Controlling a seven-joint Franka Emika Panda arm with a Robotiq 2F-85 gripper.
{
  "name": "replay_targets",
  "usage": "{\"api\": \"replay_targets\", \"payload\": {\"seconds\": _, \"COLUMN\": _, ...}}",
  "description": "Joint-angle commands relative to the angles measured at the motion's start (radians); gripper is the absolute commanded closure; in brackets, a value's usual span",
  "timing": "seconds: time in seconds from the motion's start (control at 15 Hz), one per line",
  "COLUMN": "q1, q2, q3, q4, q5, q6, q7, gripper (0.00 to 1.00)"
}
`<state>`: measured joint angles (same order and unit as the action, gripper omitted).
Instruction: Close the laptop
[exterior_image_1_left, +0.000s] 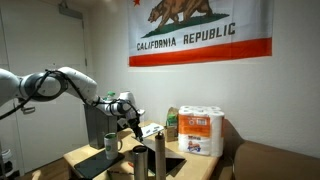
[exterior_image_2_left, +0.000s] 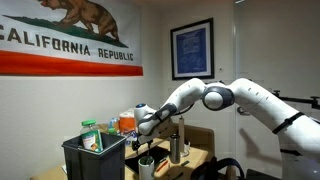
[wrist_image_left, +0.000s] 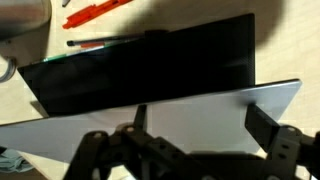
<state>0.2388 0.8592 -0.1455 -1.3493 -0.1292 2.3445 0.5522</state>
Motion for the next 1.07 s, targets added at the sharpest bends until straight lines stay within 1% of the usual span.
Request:
{"api": "replay_targets", "payload": {"seconds": 0.0, "q1": 0.023, "q2": -0.112, "q3": 0.002, "q4": -0.212, "q5": 0.007, "q6": 0.071, "q7": 0.043, "gripper": 0.00}}
{"api": "replay_targets", "payload": {"seconds": 0.33, "q1": 0.043, "q2": -0.174, "q3": -0.005, "q4": -0.372, "q5": 0.004, "q6": 0.169, "q7": 0.094, "gripper": 0.00}}
{"api": "replay_targets", "payload": {"seconds": 0.53, "q1": 0.042, "q2": -0.194, "q3": -0.008, "q4": -0.435, "q5": 0.010, "q6": 0.205, "q7": 0.126, "gripper": 0.00}}
{"api": "replay_targets", "payload": {"seconds": 0.73, "q1": 0.014, "q2": -0.210, "q3": 0.010, "q4": -0.434, "q5": 0.035, "q6": 0.192, "q7": 0.113, "gripper": 0.00}}
{"api": "replay_targets", "payload": {"seconds": 0.87, "q1": 0.005, "q2": -0.246, "q3": 0.012, "q4": -0.412, "q5": 0.044, "q6": 0.149, "q7": 0.098, "gripper": 0.00}}
{"api": "replay_targets", "payload": {"seconds": 1.0, "q1": 0.010, "q2": -0.287, "q3": -0.003, "q4": -0.385, "q5": 0.027, "q6": 0.115, "q7": 0.103, "gripper": 0.00}}
